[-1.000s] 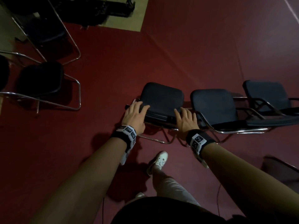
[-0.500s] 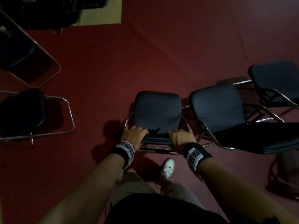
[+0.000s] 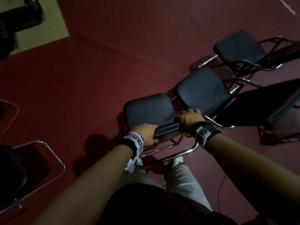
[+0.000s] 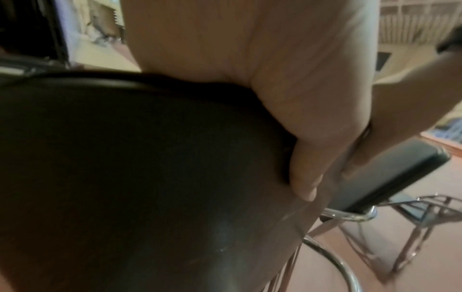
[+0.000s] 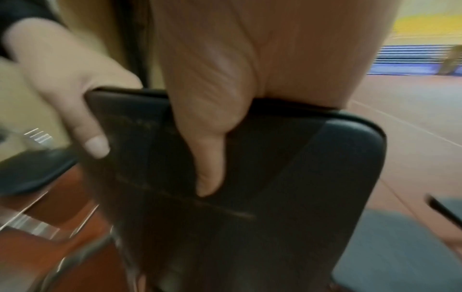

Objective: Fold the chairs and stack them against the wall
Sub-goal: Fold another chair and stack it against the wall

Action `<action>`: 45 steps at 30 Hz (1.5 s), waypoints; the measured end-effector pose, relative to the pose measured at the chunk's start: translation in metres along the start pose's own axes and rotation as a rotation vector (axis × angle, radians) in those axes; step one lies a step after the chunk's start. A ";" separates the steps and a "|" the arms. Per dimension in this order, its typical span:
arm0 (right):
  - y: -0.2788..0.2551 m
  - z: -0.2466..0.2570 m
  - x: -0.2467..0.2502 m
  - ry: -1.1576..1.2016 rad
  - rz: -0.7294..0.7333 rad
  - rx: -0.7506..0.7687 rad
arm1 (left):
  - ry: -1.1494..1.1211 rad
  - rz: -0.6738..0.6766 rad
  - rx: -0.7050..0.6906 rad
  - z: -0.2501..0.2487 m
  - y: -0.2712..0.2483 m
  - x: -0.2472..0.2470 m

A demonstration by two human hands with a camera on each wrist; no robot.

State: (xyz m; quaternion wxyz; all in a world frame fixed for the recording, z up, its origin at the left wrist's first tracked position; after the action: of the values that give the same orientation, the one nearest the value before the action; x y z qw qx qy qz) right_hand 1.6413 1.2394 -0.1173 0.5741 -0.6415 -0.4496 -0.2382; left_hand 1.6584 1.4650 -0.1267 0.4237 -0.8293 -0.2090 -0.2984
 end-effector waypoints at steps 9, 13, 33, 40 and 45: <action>-0.004 0.029 0.003 0.025 0.014 -0.203 | 0.018 0.031 -0.022 0.021 0.003 -0.004; 0.001 0.033 0.005 0.053 0.002 -0.253 | 0.043 0.044 -0.040 0.025 0.006 0.004; -0.062 0.092 -0.089 1.086 -0.022 -1.213 | 0.111 0.005 -0.055 0.012 0.003 0.008; -0.053 0.140 -0.152 1.534 0.339 -1.464 | 0.138 -0.007 -0.032 0.010 0.002 0.002; -0.030 0.163 -0.192 1.697 0.316 -1.505 | 0.096 -0.028 -0.008 0.019 0.002 0.002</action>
State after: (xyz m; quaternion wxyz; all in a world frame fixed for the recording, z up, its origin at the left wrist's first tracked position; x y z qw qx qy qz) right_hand 1.4892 1.3348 -0.2967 0.1865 -0.5042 0.4251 -0.7282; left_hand 1.6677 1.4799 -0.1354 0.4259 -0.8126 -0.1990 -0.3444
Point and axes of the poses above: each hand's wrist, its own y-axis towards the middle knuckle, its own x-axis out of the back of the hand, z = x × y, the point moved 1 cm from there along y, towards the middle knuckle, and after that the axes turned 10 degrees about -y, right-handed, at the moved point
